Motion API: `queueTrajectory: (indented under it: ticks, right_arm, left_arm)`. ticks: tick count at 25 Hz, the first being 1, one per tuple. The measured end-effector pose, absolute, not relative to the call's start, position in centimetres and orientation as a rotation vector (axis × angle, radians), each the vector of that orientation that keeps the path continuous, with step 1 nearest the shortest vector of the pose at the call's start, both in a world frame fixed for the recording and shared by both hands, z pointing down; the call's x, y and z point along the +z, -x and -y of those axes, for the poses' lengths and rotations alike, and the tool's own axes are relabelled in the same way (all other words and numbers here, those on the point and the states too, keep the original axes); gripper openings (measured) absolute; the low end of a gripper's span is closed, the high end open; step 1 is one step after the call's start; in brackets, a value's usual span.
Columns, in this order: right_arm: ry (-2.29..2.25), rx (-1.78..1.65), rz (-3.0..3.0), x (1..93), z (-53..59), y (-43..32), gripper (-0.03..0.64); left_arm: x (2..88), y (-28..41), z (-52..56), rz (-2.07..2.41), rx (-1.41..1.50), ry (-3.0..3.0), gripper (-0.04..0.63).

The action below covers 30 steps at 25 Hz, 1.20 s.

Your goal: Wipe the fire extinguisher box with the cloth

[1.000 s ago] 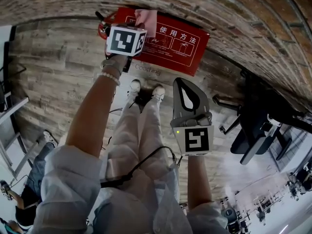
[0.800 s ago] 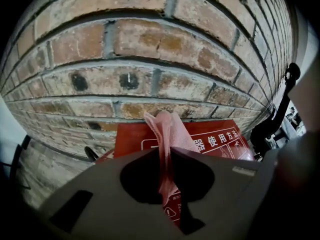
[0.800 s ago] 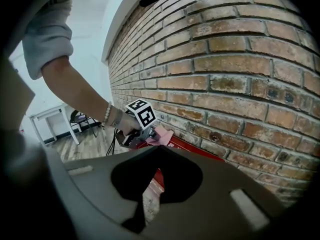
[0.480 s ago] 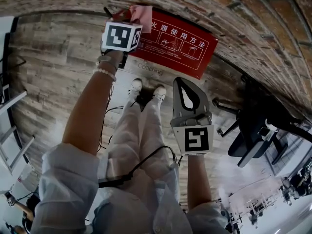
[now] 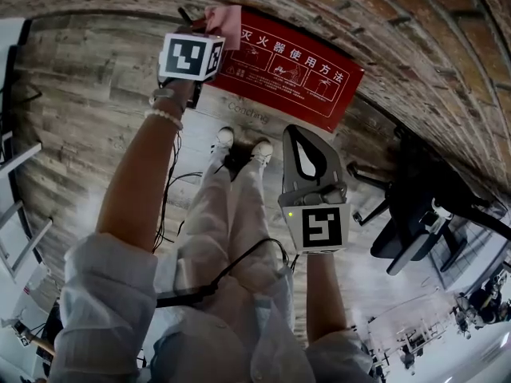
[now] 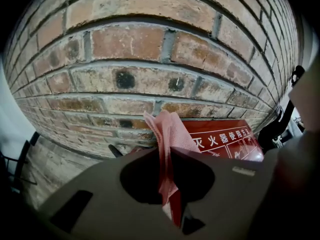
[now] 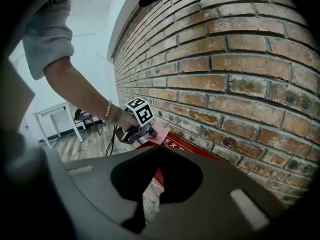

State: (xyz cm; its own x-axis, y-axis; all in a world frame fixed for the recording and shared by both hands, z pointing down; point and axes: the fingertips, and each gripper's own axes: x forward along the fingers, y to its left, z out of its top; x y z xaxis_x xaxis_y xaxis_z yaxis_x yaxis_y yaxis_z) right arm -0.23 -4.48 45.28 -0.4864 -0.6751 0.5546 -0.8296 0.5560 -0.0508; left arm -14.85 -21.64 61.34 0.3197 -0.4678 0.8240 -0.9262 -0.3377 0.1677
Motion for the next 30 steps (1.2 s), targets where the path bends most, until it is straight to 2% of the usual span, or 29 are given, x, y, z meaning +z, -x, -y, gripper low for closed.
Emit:
queueTrajectory:
  ticks: [17,30]
  right_arm:
    - [-1.199,0.423,2.314,45.2,4.4,1.2,0.008]
    - [-1.276,0.409,2.311,42.5,3.8,-2.0,0.008]
  left_arm:
    - [61.7,16.6,20.4,1.228,0.899,-1.889,0.014]
    - [55.7,11.0,16.9,1.113,0.699,-1.999,0.012]
